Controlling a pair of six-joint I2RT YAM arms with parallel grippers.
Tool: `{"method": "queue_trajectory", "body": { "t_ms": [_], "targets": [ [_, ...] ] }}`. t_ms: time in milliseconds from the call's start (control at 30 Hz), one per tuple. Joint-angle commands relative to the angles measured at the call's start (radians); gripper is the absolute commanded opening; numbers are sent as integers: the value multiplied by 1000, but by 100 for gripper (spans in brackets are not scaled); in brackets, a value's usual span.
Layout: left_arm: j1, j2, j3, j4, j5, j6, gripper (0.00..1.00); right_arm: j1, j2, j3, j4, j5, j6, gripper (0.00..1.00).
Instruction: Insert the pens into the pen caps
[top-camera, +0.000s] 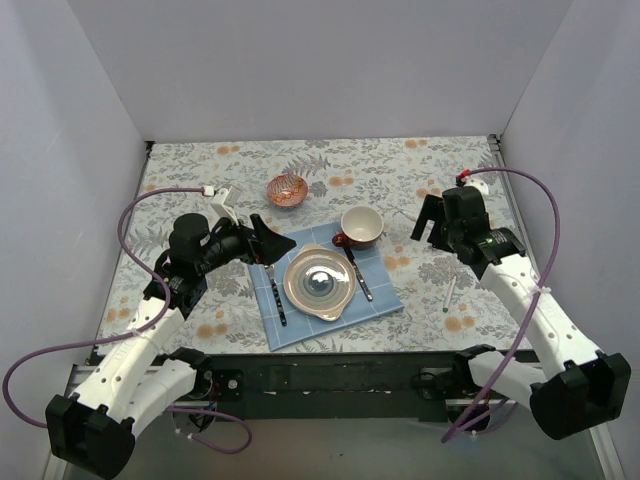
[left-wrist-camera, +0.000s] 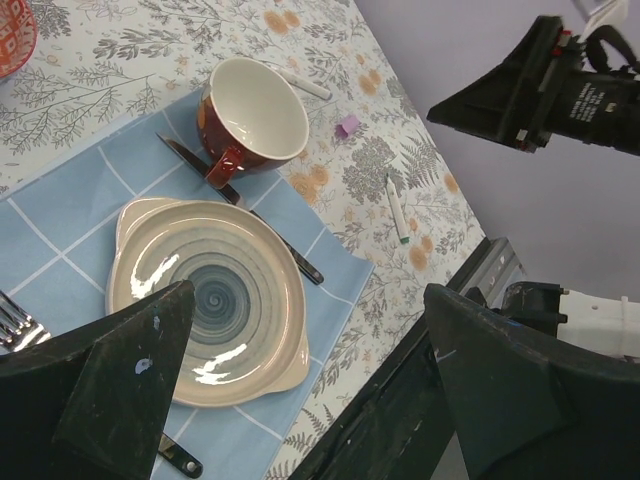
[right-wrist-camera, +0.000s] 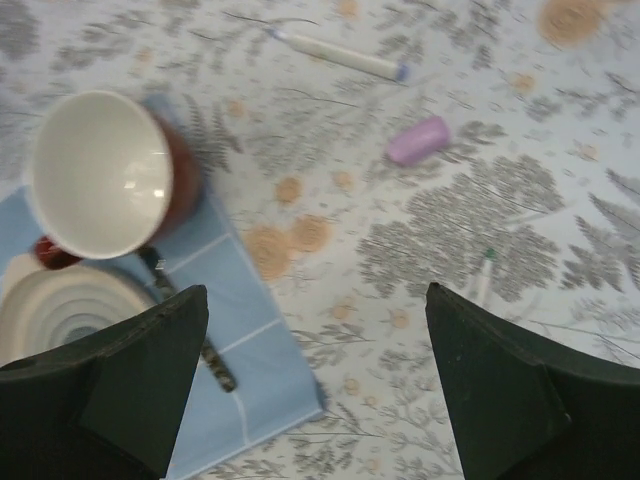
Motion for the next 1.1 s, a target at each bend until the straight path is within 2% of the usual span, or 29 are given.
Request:
{"method": "queue_trajectory", "body": {
  "t_ms": [0,133,167,267,367,1067],
  "targets": [
    [1,-6,-10,0,-22,1,98,-122,47,-51,-174,13,-20,91],
    [1,-14,-4,-2,-21,1,98,-194,72,-140,-157,-52,-34,75],
    [1,-17,-5,-2,-21,1,98,-199,79,-151,-151,-47,-34,64],
    [1,-29,-7,0,-28,1,98,-211,107,-183,-129,-46,-36,41],
    [1,-31,-8,0,-33,-4,98,-219,147,-215,-110,-23,-48,32],
    [1,-21,-10,8,-2,-13,98,-242,293,-289,7,-60,-74,35]
  ]
}}
